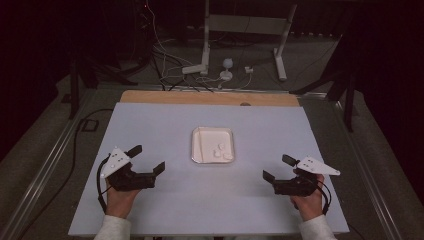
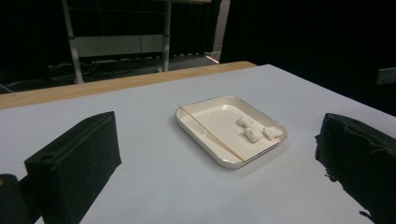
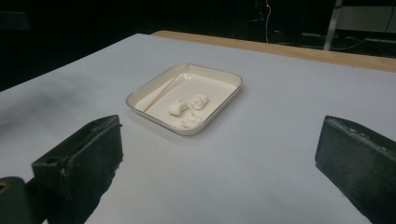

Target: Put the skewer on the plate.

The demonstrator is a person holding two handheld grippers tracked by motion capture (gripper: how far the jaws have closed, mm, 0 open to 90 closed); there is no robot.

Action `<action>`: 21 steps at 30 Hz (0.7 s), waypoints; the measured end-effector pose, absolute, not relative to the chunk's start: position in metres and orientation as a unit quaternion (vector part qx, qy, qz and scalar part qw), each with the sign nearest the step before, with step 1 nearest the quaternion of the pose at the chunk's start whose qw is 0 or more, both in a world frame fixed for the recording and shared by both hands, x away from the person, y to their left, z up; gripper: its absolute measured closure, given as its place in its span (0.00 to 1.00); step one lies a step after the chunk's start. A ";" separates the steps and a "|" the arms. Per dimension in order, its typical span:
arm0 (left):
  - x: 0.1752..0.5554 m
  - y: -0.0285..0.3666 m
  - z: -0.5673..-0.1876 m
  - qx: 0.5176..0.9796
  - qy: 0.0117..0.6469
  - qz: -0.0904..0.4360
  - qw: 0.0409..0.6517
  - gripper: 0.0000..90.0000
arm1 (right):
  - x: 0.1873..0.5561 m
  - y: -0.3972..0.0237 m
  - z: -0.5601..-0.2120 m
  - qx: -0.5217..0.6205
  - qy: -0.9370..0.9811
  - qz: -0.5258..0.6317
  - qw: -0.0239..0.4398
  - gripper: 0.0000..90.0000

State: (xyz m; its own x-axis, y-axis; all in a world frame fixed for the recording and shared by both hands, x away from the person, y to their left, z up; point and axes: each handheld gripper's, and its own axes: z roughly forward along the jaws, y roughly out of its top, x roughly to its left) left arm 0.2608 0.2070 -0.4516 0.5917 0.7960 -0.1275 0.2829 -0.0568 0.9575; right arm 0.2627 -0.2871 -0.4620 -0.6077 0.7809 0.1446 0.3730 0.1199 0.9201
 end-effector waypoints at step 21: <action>0.255 0.225 -0.461 0.672 0.411 0.234 0.570 0.01 | 0.261 -0.298 -0.463 0.403 0.712 0.534 0.212 0.01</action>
